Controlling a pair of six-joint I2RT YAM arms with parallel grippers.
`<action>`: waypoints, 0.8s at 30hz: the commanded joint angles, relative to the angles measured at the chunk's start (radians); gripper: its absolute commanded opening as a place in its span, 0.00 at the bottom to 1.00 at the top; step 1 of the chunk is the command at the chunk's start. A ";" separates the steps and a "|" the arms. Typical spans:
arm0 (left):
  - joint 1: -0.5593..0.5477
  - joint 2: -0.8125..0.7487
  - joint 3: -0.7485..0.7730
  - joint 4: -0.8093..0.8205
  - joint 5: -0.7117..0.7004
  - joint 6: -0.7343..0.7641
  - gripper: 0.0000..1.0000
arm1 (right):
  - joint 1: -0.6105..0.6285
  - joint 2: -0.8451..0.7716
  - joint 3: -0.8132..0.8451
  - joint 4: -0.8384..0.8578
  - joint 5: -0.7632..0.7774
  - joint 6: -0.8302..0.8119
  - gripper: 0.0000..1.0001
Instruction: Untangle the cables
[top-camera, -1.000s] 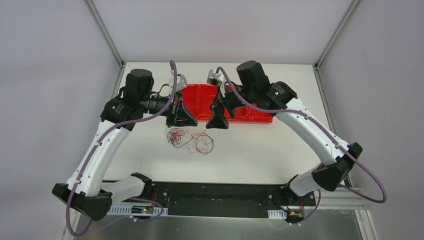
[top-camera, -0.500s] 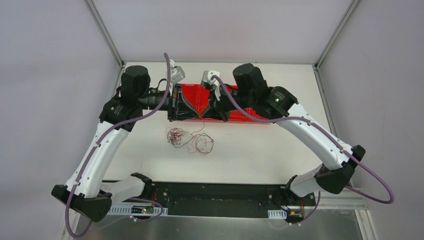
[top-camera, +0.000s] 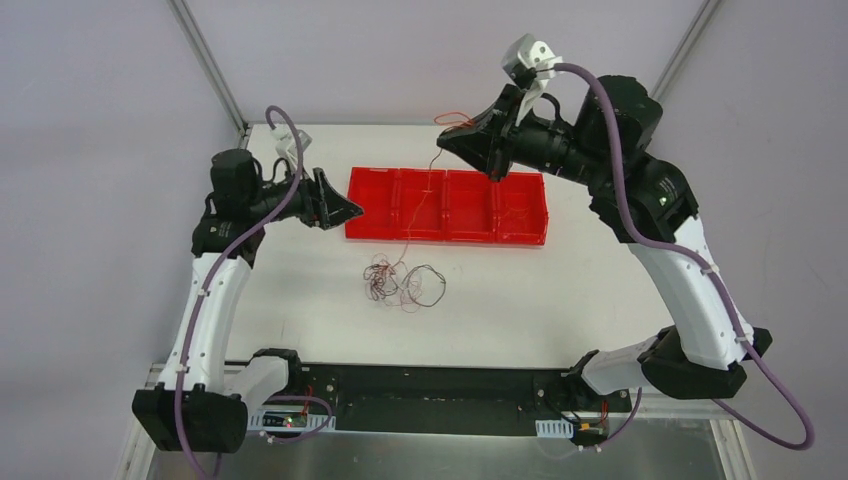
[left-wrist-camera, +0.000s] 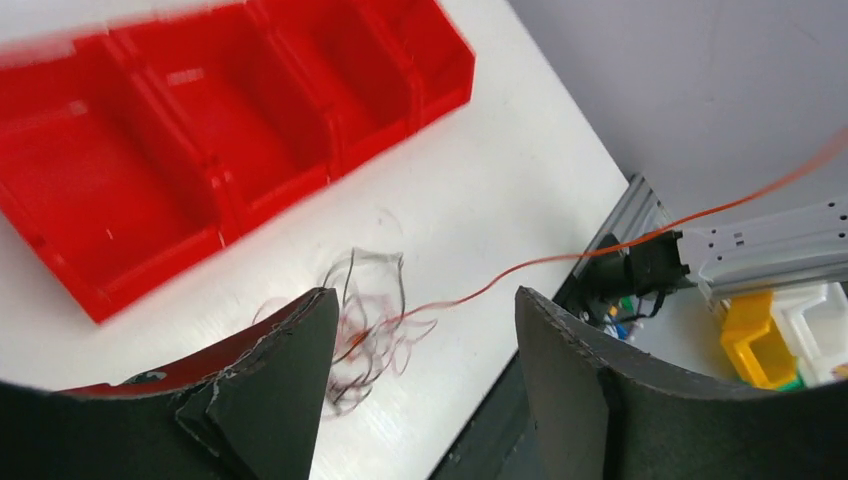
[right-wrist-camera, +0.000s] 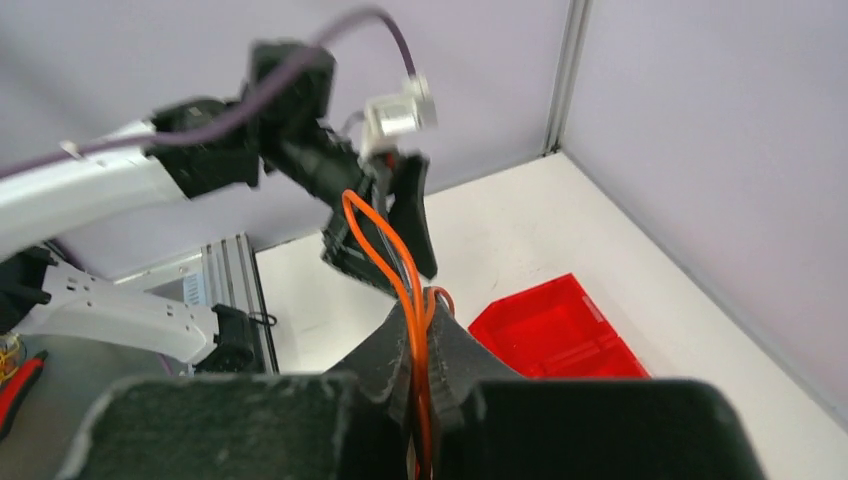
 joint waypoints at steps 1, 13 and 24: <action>0.005 0.048 -0.143 0.019 0.004 -0.026 0.65 | -0.012 0.000 0.064 0.063 0.053 0.076 0.00; -0.312 0.056 -0.382 0.283 -0.079 -0.014 0.93 | -0.019 0.013 0.117 0.107 0.040 0.148 0.00; -0.545 0.317 -0.342 0.560 -0.091 -0.177 0.99 | -0.018 0.032 0.173 0.126 0.057 0.198 0.00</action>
